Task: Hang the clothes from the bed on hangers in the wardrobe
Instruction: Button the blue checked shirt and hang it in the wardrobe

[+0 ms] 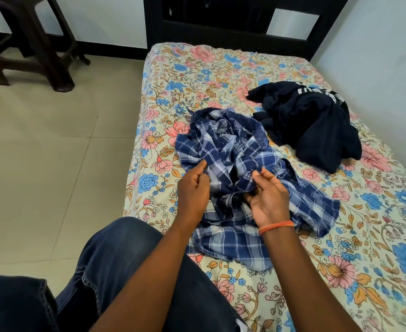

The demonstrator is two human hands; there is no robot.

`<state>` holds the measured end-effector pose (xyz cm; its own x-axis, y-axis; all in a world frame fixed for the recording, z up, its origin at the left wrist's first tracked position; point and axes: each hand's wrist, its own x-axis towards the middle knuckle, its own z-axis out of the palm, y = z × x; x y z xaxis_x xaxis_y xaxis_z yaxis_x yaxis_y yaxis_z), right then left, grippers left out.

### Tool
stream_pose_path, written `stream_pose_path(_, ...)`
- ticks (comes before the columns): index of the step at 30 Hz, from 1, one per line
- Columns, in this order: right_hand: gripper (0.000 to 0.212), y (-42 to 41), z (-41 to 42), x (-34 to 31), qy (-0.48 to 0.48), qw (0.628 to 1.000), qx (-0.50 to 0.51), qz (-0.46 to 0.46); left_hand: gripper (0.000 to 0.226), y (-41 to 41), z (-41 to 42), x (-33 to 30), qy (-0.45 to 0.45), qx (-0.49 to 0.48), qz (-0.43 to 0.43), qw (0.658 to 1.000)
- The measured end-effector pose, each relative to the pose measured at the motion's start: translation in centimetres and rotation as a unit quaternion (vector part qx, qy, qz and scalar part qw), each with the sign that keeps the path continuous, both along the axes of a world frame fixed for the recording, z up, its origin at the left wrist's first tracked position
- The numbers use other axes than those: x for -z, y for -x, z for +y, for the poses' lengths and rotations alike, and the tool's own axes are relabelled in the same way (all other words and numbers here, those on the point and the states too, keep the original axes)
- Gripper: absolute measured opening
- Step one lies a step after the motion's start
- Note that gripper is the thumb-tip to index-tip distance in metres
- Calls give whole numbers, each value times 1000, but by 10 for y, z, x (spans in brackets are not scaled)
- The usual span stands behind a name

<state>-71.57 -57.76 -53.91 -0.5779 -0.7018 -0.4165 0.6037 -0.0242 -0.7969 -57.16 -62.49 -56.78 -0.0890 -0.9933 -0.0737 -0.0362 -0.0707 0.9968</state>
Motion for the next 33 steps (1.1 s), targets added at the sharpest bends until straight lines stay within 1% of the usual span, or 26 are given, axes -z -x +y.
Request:
stream_pose_path(2, 18, -2, 0, -1, 6, 1000, -8, 18, 41, 1, -2, 5, 54, -13, -32, 998)
stream_pose_path(4, 15, -7, -1, -2, 1, 998, -33, 48, 33, 4, -4, 7, 71, -8, -50, 996)
stream_pose_path(7, 15, -14, -3, 1, -15, 995, -53, 81, 21, 8, -3, 7, 45, 5, -58, 997)
stream_pose_path(9, 19, -16, -4, 4, -27, 993, -57, 95, 19, 9, -1, 10, 21, 28, -63, 997)
stream_pose_path(11, 24, -17, -5, 7, -40, 992, -60, 102, 16, 9, -3, 16, 0, 41, -63, 997)
stream_pose_path(14, 26, -17, -4, 11, -54, 991, -59, 107, 7, 12, -5, 19, -12, 60, -56, 997)
stream_pose_path(17, 26, -18, -2, 16, -66, 987, -59, 132, 9, 17, -6, 20, -9, 55, -45, 997)
stream_pose_path(18, 26, -19, -2, 17, -70, 985, -60, 147, 10, 18, -7, 21, -22, 45, -31, 998)
stream_pose_path(20, 25, -21, -3, 19, -74, 979, -61, 181, 10, 19, -11, 24, -76, 18, 22, 997)
stream_pose_path(22, 23, -22, -4, 22, -80, 976, -59, 195, 9, 18, -15, 25, -121, 4, 62, 991)
stream_pose_path(24, 21, -22, -6, 25, -93, 975, -56, 193, 15, 17, -17, 24, -131, 16, 70, 989)
stream_pose_path(26, 19, -22, -8, 26, -100, 976, -55, 188, 17, 18, -17, 20, -115, 44, 76, 989)
stream_pose_path(28, 16, -22, -9, 25, -92, 978, -54, 181, 24, 20, -17, 20, -121, 60, 84, 987)
stream_pose_path(30, 12, -21, -11, 26, -81, 979, -53, 179, 21, 21, -18, 21, -139, 64, 91, 984)
stream_pose_path(33, 7, -20, -12, 31, -83, 976, -59, 193, 12, 20, -20, 27, -128, 76, 67, 987)
